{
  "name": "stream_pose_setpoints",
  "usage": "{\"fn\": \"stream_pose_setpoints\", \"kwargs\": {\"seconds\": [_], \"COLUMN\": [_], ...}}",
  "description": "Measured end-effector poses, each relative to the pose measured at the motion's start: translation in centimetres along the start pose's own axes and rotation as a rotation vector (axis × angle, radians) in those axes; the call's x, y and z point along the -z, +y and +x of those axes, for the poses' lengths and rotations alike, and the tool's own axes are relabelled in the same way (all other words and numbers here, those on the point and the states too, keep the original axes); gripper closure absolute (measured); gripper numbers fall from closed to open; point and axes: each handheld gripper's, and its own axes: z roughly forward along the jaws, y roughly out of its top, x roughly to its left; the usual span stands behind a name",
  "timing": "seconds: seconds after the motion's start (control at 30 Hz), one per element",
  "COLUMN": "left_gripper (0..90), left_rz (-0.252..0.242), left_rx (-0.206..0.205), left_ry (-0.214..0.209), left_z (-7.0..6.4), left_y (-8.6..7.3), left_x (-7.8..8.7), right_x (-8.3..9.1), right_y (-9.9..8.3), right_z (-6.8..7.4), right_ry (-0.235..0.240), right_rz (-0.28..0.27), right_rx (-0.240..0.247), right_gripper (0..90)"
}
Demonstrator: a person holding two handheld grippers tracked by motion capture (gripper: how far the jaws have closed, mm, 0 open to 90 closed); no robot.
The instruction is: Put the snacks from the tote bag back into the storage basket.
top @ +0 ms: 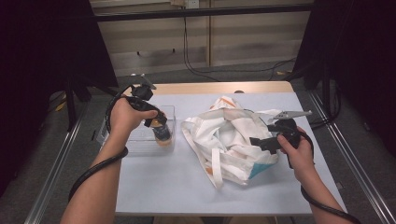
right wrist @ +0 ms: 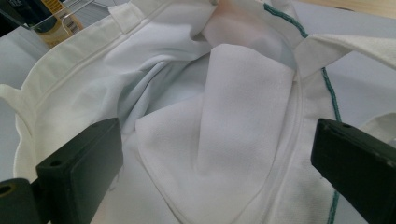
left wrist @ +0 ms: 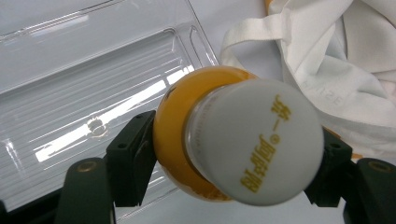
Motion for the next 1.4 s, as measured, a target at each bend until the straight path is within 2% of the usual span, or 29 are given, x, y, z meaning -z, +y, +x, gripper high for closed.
{"fn": "stream_pose_setpoints", "kwargs": {"seconds": [0.1,0.2,0.23,0.6,1.0,1.03,1.4], "left_gripper": [30.3,30.3,30.3,30.2,30.2,30.2,30.2], "left_rz": [-0.003,0.007,-0.004,-0.002,0.014,0.014,0.016], "left_rx": [0.002,-0.013,-0.001,0.007,0.005,-0.004,0.002], "left_ry": [0.004,0.007,0.008,0.004,0.006,0.004,0.008], "left_z": [-0.1,-0.1,-0.2,0.0,0.1,0.2,0.1], "left_y": [0.0,-0.1,-0.1,-0.5,-0.7,-0.7,-1.0], "left_x": [-0.2,-0.4,-0.5,-1.0,-1.5,-1.5,-1.9], "right_x": [0.0,0.1,0.1,-0.2,-0.3,-0.3,-0.4], "right_y": [0.0,0.1,0.1,-0.1,-0.1,-0.1,0.0], "right_z": [0.0,0.0,0.0,0.1,0.1,0.1,0.2], "right_ry": [0.000,-0.001,-0.002,0.001,0.003,0.003,0.006], "right_rz": [-0.002,-0.008,-0.006,0.005,0.007,0.006,0.007], "right_rx": [0.003,0.003,0.003,0.007,0.007,0.009,0.006], "right_gripper": [2.3,2.3,2.3,2.3,2.3,2.3,2.3]}}
